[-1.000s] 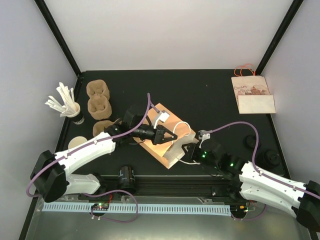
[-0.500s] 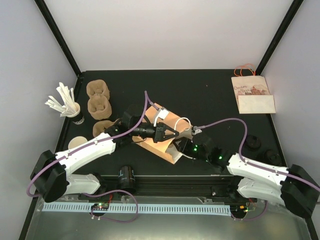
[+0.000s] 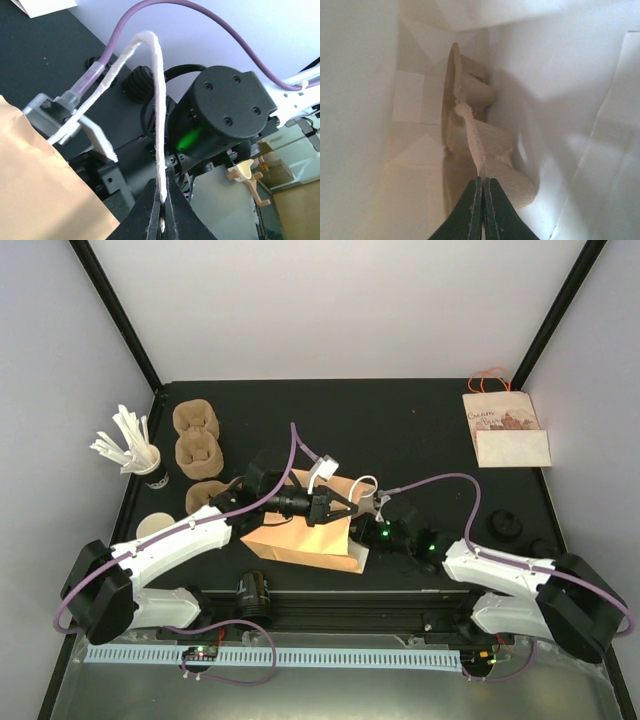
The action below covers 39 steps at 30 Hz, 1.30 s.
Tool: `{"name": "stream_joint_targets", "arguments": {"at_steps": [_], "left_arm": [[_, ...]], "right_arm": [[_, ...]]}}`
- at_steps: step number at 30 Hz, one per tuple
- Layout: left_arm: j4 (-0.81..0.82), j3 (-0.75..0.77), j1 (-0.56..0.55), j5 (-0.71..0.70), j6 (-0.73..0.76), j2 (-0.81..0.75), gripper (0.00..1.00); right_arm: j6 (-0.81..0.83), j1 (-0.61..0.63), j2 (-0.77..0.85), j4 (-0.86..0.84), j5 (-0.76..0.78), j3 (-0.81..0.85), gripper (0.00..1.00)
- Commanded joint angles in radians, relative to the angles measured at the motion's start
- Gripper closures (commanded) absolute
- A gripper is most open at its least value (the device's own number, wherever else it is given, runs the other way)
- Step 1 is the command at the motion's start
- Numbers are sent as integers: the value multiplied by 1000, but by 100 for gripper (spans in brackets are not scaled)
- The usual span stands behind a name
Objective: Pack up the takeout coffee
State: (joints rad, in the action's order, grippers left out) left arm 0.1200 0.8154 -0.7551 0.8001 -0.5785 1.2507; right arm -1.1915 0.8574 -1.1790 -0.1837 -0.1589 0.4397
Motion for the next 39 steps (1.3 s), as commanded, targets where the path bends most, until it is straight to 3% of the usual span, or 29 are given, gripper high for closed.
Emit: {"name": "stream_joint_targets", "arguments": {"at_steps": [1, 10, 14, 19, 23, 29, 39], "left_arm": [[-37, 41, -4, -27, 64, 11, 98], [-122, 61, 6, -89, 113, 23, 98], [-89, 53, 8, -17, 124, 2, 98], [-212, 62, 16, -148, 168, -10, 98], [-276, 82, 48, -307, 98, 14, 99], [-217, 217, 92, -382, 109, 136, 98], [-116, 450, 221, -289, 34, 322, 98]], "right_arm": [[29, -20, 62, 63, -2, 25, 99], [156, -86, 340, 392, 149, 44, 99], [182, -143, 395, 403, 67, 23, 99], [221, -159, 425, 488, 99, 64, 99], [315, -187, 450, 631, 111, 162, 99], [420, -193, 465, 972, 105, 383, 99], [426, -194, 544, 1119, 283, 621, 99]]}}
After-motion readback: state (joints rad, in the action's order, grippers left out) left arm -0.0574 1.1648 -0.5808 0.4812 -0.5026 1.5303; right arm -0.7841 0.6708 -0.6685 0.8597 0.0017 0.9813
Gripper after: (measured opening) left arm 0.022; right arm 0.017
